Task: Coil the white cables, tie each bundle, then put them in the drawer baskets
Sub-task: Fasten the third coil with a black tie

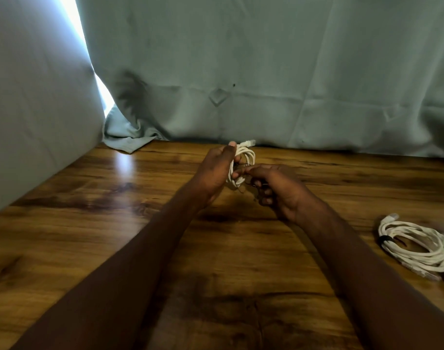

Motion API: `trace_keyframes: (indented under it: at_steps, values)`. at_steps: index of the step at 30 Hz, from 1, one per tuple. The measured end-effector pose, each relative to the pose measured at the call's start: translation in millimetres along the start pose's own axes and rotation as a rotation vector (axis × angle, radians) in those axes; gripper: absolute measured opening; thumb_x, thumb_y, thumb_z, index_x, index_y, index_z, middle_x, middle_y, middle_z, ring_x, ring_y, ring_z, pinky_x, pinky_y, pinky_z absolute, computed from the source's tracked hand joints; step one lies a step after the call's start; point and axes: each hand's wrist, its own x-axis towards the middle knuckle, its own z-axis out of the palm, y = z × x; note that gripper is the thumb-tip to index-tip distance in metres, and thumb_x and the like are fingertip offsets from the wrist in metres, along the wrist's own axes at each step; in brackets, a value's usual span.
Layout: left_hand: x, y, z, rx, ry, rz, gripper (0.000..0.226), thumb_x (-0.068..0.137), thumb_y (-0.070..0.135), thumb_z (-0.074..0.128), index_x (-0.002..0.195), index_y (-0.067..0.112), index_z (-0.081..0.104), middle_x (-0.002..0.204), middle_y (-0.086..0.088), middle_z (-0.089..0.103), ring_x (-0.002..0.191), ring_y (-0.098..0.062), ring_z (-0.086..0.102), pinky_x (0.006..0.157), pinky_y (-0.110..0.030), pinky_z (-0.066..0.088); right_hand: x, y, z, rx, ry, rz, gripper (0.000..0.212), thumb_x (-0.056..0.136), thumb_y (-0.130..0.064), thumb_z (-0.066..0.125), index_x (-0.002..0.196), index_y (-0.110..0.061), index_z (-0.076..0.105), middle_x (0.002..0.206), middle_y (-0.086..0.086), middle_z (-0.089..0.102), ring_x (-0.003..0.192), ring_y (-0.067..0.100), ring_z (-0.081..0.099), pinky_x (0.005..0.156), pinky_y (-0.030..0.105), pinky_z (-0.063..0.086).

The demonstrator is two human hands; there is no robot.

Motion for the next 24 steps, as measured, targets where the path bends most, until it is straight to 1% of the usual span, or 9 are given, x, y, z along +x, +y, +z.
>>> trace_keyframes:
  at_steps: [3, 5, 8, 10, 12, 16, 19, 22, 24]
  values:
    - [-4.8, -2.1, 7.3, 0.186, -0.074, 0.049, 0.043, 0.112, 0.030, 0.035, 0.079, 0.011, 0.055, 0.054, -0.002, 0.051, 0.051, -0.015, 0.046, 0.053, -0.028, 0.038, -10.1, -5.7, 10.3, 0.131, 0.091, -0.026, 0.016, 0.099, -0.011, 0.066, 0.094, 0.001, 0.075, 0.050, -0.002, 0.060, 0.031, 0.002, 0.043, 0.032, 0.014, 0.029]
    - [-6.9, -3.7, 9.0, 0.256, -0.118, 0.054, 0.043, 0.112, 0.033, 0.035, 0.081, 0.013, 0.056, 0.057, -0.002, 0.053, 0.051, -0.014, 0.048, 0.056, -0.030, 0.038, -13.8, -7.1, 12.5, 0.150, 0.149, -0.061, 0.012, 0.098, -0.004, 0.065, 0.093, 0.003, 0.073, 0.045, -0.001, 0.060, 0.028, 0.001, 0.046, 0.030, 0.013, 0.032]
    - [-5.9, -5.5, 8.0, 0.333, -0.126, 0.059, 0.044, 0.112, 0.034, 0.034, 0.082, 0.012, 0.057, 0.060, -0.007, 0.056, 0.056, -0.020, 0.052, 0.062, -0.033, 0.041, -11.2, -4.6, 12.8, 0.113, 0.162, -0.070, 0.016, 0.098, -0.003, 0.060, 0.089, 0.000, 0.073, 0.052, 0.004, 0.062, 0.030, 0.005, 0.045, 0.033, 0.014, 0.032]
    - [-6.0, -4.8, 6.5, 0.341, -0.126, 0.076, 0.044, 0.112, 0.035, 0.034, 0.083, 0.011, 0.057, 0.064, -0.012, 0.057, 0.060, -0.023, 0.053, 0.063, -0.035, 0.042, -8.5, -3.0, 14.3, 0.080, 0.124, -0.048, 0.016, 0.096, -0.008, 0.059, 0.090, -0.005, 0.074, 0.062, 0.006, 0.065, 0.037, 0.010, 0.039, 0.041, 0.018, 0.029]
    - [-5.3, -3.5, 3.4, 0.381, -0.116, 0.120, 0.044, 0.112, 0.035, 0.033, 0.082, 0.012, 0.057, 0.065, -0.013, 0.058, 0.061, -0.023, 0.053, 0.061, -0.036, 0.043, -5.8, -1.1, 14.6, 0.126, 0.022, -0.018, 0.014, 0.093, -0.013, 0.058, 0.093, -0.009, 0.071, 0.071, 0.006, 0.064, 0.047, 0.009, 0.034, 0.047, 0.022, 0.025]
    - [-2.1, -5.0, 2.5, 0.497, -0.079, 0.274, 0.046, 0.112, 0.035, 0.032, 0.079, 0.015, 0.058, 0.066, -0.003, 0.059, 0.061, -0.016, 0.056, 0.061, -0.041, 0.048, -0.5, -2.4, 9.5, 0.452, -0.214, 0.058, 0.020, 0.093, -0.031, 0.060, 0.085, -0.013, 0.064, 0.073, 0.001, 0.049, 0.055, 0.010, 0.037, 0.051, 0.025, 0.027]
    - [0.5, -9.3, 4.3, 0.638, -0.083, 0.359, 0.038, 0.112, 0.033, 0.033, 0.086, 0.022, 0.059, 0.083, -0.001, 0.060, 0.085, -0.017, 0.055, 0.074, -0.034, 0.045, 1.9, -1.8, 6.4, 0.605, -0.287, 0.124, 0.033, 0.094, -0.048, 0.061, 0.092, -0.015, 0.065, 0.078, 0.000, 0.046, 0.058, 0.012, 0.037, 0.055, 0.027, 0.029]
    - [-0.9, -8.7, 4.6, 0.680, -0.093, 0.408, 0.035, 0.111, 0.029, 0.034, 0.082, 0.032, 0.053, 0.087, -0.001, 0.054, 0.088, -0.005, 0.046, 0.074, -0.017, 0.034, 3.9, 0.0, 1.0, 0.622, -0.304, 0.158, 0.042, 0.096, -0.056, 0.058, 0.106, -0.016, 0.067, 0.079, 0.000, 0.049, 0.060, 0.013, 0.036, 0.055, 0.026, 0.030]
    - [-4.1, -7.0, 4.8, 0.687, -0.104, 0.412, 0.036, 0.111, 0.028, 0.035, 0.086, 0.022, 0.060, 0.092, -0.005, 0.054, 0.090, -0.006, 0.045, 0.074, -0.011, 0.032, 4.1, -0.4, -0.6, 0.614, -0.270, 0.176, 0.040, 0.096, -0.055, 0.060, 0.104, -0.016, 0.068, 0.077, 0.000, 0.052, 0.059, 0.012, 0.038, 0.054, 0.025, 0.031]
